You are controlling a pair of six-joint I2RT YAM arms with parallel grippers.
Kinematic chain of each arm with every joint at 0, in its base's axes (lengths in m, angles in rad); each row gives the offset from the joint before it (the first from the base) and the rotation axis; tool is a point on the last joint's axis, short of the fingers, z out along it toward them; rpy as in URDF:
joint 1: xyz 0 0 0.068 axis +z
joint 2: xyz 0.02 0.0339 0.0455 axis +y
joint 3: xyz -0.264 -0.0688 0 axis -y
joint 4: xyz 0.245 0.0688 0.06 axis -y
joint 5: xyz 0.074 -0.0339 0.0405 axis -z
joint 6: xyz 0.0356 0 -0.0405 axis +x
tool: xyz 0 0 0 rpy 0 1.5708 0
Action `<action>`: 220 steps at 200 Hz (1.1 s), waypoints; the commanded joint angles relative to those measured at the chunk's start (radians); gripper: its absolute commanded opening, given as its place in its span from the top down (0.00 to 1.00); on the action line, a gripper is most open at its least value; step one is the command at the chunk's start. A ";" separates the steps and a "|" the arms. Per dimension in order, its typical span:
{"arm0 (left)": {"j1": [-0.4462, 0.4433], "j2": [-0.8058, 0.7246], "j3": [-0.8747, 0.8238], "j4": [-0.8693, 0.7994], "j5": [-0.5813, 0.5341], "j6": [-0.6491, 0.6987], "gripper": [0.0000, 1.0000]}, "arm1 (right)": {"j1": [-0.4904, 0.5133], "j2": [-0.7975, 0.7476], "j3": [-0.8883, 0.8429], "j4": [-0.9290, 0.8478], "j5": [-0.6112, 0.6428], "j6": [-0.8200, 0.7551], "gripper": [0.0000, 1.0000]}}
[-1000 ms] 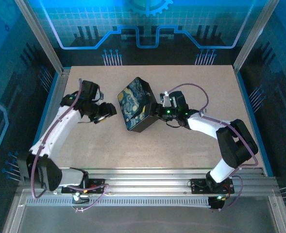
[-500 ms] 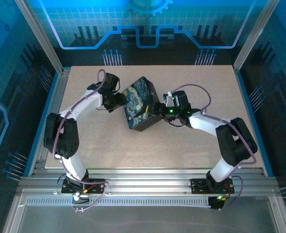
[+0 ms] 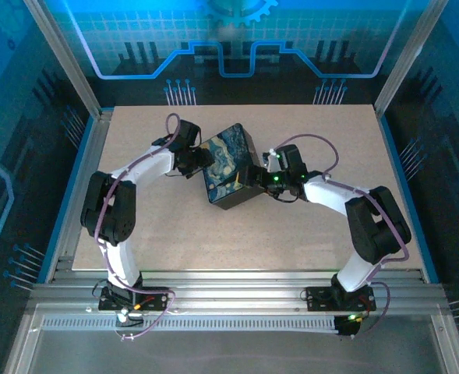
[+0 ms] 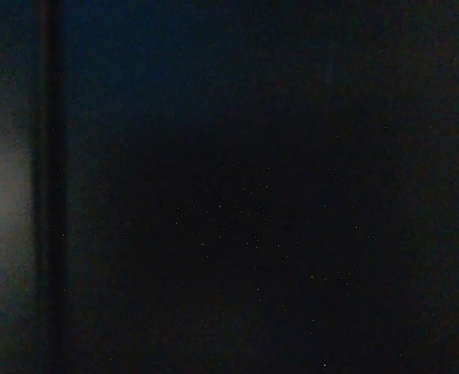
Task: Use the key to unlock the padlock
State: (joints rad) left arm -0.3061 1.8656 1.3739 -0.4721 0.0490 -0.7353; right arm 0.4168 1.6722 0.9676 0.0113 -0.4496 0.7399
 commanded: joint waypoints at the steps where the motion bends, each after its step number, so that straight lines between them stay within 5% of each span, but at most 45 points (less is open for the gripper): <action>1: -0.010 0.065 -0.036 -0.028 -0.017 -0.005 0.42 | -0.029 -0.044 0.058 -0.126 0.035 -0.129 0.00; 79: -0.010 0.127 0.002 -0.073 -0.019 0.015 0.43 | -0.147 -0.138 -0.029 -0.057 -0.047 -0.133 0.00; 186: -0.010 0.134 0.036 -0.090 0.012 0.011 0.43 | -0.088 0.008 -0.018 0.033 -0.102 -0.105 0.00; 220: -0.010 0.007 0.066 -0.072 0.059 0.064 0.30 | -0.103 -0.044 0.005 -0.067 -0.061 -0.173 0.00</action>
State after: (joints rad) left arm -0.3134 1.9411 1.4357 -0.4149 0.0937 -0.7277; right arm 0.3031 1.6733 0.9546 -0.0032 -0.5022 0.6228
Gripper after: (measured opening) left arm 0.632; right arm 0.999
